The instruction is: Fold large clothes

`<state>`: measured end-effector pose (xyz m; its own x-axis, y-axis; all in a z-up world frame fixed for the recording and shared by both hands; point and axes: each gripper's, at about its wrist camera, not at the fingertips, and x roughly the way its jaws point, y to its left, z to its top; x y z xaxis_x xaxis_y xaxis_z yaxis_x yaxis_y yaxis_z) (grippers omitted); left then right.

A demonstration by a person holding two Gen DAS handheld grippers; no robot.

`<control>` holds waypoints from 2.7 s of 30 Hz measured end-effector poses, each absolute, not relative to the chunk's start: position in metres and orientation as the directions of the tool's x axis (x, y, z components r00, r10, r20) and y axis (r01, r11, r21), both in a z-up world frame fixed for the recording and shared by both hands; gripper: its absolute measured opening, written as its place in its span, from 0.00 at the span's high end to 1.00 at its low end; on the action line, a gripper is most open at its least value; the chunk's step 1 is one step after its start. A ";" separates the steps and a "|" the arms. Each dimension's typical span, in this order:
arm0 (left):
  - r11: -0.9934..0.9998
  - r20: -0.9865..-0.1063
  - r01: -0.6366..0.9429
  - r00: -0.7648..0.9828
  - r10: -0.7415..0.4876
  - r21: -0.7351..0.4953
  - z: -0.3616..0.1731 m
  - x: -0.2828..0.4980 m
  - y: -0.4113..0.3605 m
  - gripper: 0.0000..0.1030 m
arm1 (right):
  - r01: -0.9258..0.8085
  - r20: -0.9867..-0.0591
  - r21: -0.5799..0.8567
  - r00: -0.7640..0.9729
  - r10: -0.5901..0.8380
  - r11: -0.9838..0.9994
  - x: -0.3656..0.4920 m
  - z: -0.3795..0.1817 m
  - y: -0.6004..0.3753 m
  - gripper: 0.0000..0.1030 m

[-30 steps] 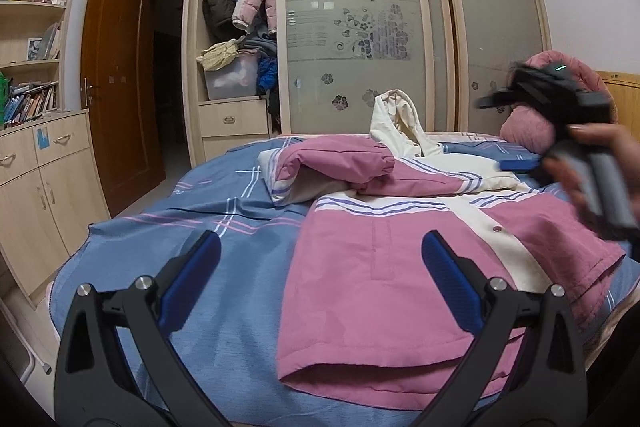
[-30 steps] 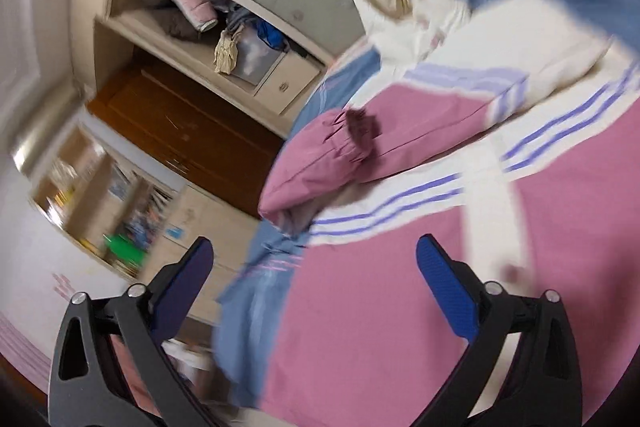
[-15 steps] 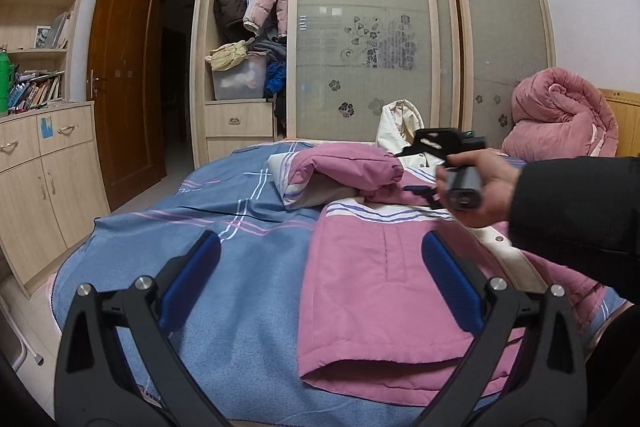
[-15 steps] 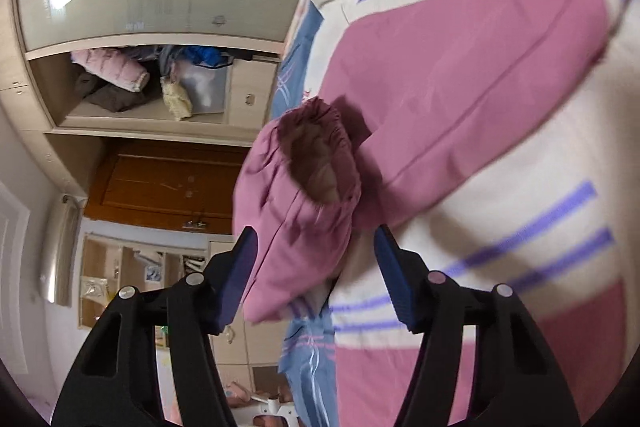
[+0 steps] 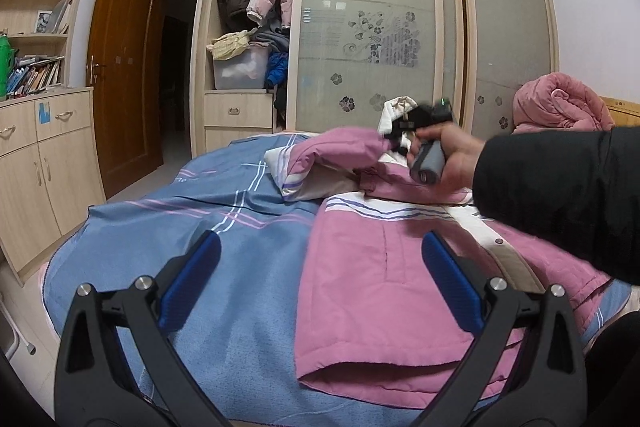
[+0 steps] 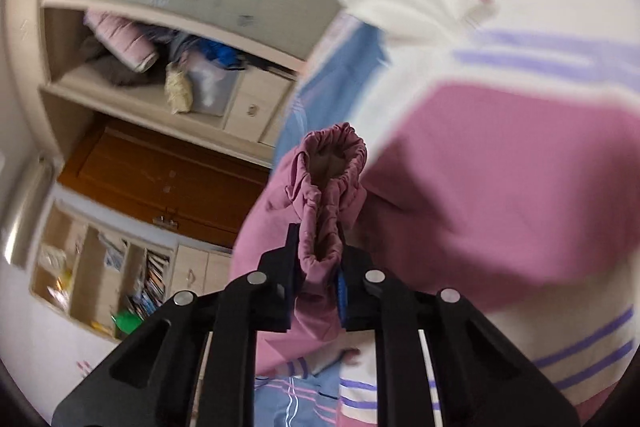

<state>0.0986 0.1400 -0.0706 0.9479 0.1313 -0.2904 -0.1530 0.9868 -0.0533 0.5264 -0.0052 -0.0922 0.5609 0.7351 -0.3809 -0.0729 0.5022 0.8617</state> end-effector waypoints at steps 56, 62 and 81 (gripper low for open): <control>0.994 -0.337 -0.102 0.936 0.104 0.024 -0.080 0.133 0.096 0.02 | 0.159 -0.660 0.367 0.739 0.136 0.917 0.551 -0.125 -0.304 0.89; 0.994 -0.339 -0.100 0.935 0.108 0.041 -0.080 0.134 0.092 0.02 | 0.199 -0.665 0.349 0.741 0.092 0.916 0.541 -0.132 -0.310 0.20; 0.992 -0.315 -0.117 0.941 0.125 0.043 -0.079 0.127 0.088 0.02 | -0.026 -0.289 0.052 0.957 0.040 0.998 0.165 -0.053 -0.297 0.01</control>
<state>0.1268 0.0885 -0.0791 0.9407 0.1250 -0.3153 -0.1173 0.9921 0.0433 0.1649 -0.2966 -0.0532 0.9566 0.0403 -0.2888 -0.0264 0.9983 0.0520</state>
